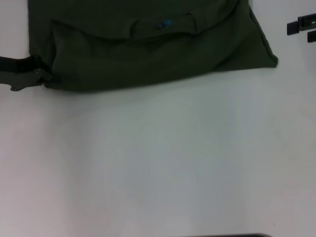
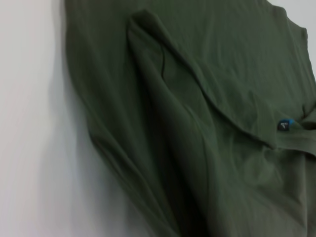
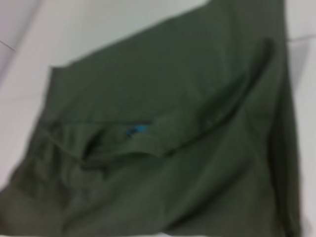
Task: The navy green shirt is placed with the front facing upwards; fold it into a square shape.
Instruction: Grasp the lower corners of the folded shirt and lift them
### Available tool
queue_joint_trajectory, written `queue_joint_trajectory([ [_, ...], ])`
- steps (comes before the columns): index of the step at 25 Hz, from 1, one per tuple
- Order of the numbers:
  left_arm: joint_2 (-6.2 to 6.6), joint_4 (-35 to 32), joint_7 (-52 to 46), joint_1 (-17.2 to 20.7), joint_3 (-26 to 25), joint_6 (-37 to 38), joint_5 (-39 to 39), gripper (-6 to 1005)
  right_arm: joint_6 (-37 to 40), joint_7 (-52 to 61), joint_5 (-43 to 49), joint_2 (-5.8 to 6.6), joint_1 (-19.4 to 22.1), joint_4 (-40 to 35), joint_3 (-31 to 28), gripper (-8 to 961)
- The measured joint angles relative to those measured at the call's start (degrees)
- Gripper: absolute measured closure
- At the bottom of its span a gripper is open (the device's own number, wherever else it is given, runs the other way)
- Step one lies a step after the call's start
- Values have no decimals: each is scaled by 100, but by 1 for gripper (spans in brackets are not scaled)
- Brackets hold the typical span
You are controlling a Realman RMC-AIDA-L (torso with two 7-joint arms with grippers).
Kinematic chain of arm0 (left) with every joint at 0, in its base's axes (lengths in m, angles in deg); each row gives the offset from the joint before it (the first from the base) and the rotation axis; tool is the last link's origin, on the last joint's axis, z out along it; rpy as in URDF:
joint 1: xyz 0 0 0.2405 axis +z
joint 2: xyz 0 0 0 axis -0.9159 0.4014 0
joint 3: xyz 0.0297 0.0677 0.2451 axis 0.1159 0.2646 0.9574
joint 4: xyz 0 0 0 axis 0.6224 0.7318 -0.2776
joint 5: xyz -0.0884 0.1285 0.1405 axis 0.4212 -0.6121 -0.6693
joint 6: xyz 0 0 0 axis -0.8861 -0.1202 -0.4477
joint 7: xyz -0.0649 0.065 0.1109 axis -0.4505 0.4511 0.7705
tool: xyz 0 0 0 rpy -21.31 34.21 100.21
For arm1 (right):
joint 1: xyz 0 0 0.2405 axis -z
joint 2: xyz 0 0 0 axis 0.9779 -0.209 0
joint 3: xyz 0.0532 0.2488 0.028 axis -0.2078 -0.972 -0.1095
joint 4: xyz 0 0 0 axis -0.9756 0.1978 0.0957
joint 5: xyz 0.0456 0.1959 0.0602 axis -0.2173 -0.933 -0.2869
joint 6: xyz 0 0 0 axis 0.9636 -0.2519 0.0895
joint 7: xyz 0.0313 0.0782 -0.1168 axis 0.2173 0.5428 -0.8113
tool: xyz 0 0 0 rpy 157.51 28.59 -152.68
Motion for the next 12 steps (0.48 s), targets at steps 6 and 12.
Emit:
queue_joint_trajectory([
  [6,86,-4,-34,-26,-1,223,-32,996,-164,95,402,-48,-143,210,2,30],
  [12,46,2,-38,-27,2,177,-33,996,-855,112,498,-59,-188,704,124,31],
])
